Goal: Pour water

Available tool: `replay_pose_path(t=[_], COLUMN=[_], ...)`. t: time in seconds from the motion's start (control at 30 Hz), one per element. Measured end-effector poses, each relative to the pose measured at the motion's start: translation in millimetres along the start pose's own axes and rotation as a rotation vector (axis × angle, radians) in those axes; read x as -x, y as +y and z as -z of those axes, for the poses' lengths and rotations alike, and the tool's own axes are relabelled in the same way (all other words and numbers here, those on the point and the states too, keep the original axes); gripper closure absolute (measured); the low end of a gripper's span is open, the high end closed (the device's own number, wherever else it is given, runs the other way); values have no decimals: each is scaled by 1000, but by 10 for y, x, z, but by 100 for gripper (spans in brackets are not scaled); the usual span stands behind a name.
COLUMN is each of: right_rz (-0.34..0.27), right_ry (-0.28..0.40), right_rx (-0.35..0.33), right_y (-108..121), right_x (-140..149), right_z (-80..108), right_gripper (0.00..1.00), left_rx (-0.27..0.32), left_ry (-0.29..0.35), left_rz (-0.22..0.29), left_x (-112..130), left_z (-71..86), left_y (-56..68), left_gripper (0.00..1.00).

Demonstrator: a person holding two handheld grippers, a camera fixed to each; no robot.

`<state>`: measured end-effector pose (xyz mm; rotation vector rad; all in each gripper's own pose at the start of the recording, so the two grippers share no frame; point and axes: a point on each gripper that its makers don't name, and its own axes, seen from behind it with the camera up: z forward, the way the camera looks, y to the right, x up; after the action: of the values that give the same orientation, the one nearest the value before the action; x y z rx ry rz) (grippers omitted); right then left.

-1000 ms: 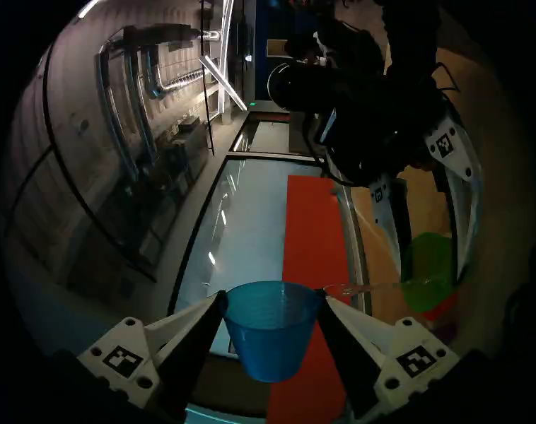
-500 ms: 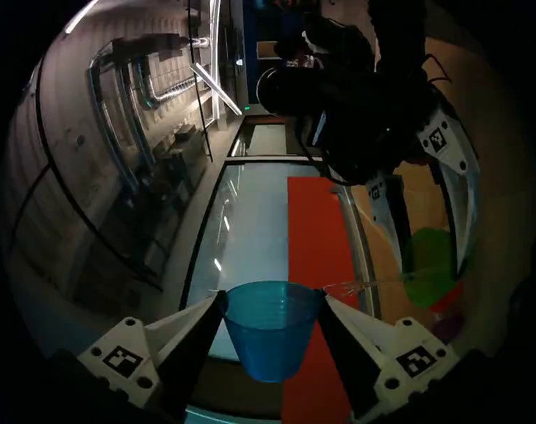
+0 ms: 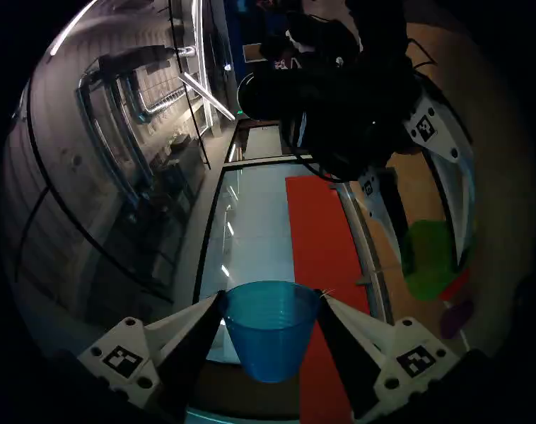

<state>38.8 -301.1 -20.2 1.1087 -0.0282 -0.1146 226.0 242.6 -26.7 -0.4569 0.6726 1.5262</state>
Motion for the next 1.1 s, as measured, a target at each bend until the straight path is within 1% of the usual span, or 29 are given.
replay_pose_path(t=[0.17, 0.47, 0.67, 0.87, 0.97, 1.1], right_rz=[-2, 0, 1, 2, 4, 5], right_ry=[1, -2, -3, -1, 0, 0], right_rx=[0, 0, 0, 2, 3, 5], right_y=[3, 11, 11, 7, 12, 12], right_x=[2, 15, 16, 6, -1, -8], right_z=[0, 6, 6, 5, 8, 19], right_gripper=[9, 9, 9, 9, 9, 9], left_rx=[-1, 2, 1, 2, 1, 2], left_ry=[4, 2, 2, 3, 3, -2], left_rz=[-17, -30, -29, -27, -15, 35], left_x=[-37, -79, -76, -48, -24, 29], left_z=[11, 49, 44, 16, -2, -24], left_y=[15, 103, 96, 50, 38, 46], left_gripper=[11, 11, 11, 11, 11, 11])
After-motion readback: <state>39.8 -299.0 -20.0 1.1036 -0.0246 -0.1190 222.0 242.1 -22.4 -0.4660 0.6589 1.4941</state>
